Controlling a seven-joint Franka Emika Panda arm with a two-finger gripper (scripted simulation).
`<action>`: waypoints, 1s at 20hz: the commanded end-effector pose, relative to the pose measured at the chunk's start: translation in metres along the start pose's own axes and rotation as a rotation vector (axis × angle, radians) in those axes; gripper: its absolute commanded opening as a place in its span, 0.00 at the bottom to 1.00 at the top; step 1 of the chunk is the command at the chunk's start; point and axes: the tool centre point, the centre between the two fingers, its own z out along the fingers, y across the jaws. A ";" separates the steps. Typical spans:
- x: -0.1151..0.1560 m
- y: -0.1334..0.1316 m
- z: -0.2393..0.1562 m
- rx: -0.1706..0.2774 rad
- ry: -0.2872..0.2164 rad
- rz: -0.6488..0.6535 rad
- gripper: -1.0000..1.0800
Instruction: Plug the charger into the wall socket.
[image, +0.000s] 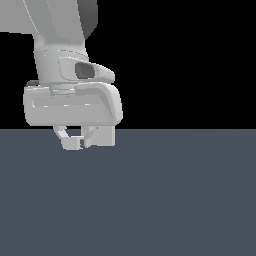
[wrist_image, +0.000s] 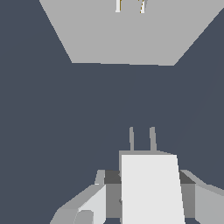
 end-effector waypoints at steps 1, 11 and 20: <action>0.012 -0.004 -0.009 -0.003 -0.001 0.012 0.00; 0.037 -0.012 -0.023 -0.010 0.000 0.035 0.00; 0.038 -0.012 -0.022 -0.010 0.000 0.035 0.00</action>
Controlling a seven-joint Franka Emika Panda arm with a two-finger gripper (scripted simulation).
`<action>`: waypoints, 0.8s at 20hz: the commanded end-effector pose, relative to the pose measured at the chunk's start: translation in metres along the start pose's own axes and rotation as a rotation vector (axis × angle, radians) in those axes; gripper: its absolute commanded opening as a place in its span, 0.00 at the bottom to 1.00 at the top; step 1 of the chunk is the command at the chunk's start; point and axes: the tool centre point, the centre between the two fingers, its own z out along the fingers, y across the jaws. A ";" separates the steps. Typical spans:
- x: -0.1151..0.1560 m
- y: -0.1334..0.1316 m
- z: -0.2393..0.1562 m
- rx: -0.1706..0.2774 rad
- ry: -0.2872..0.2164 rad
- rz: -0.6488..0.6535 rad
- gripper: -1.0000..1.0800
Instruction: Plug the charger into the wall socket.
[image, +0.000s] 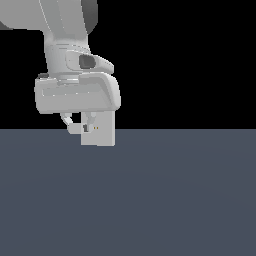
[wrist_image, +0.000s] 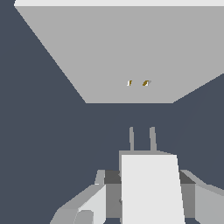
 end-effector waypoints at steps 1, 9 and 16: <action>0.002 0.000 0.000 0.000 0.000 0.000 0.00; 0.026 0.000 0.006 0.001 0.000 0.000 0.00; 0.045 0.000 0.011 0.001 0.000 0.000 0.00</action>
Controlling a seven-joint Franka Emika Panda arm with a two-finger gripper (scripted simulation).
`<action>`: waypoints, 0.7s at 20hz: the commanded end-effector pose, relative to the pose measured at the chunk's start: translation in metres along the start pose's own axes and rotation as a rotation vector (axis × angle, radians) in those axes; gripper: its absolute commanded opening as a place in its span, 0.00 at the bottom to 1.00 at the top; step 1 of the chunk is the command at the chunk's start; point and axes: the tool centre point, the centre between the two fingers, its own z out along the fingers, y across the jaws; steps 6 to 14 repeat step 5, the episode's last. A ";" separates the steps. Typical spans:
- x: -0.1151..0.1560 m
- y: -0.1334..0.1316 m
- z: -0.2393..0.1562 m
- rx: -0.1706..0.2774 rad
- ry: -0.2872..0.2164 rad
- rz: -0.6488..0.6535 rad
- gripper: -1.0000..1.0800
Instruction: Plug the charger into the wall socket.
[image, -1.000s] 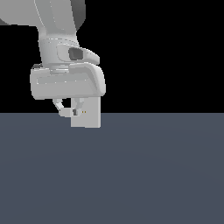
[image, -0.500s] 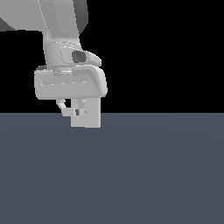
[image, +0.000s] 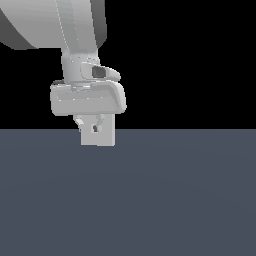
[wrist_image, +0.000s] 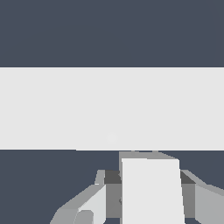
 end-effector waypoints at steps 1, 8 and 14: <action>0.006 0.001 0.001 0.000 0.002 0.001 0.00; 0.007 0.000 0.001 0.000 0.002 0.001 0.00; 0.007 0.000 0.001 0.000 0.002 0.001 0.00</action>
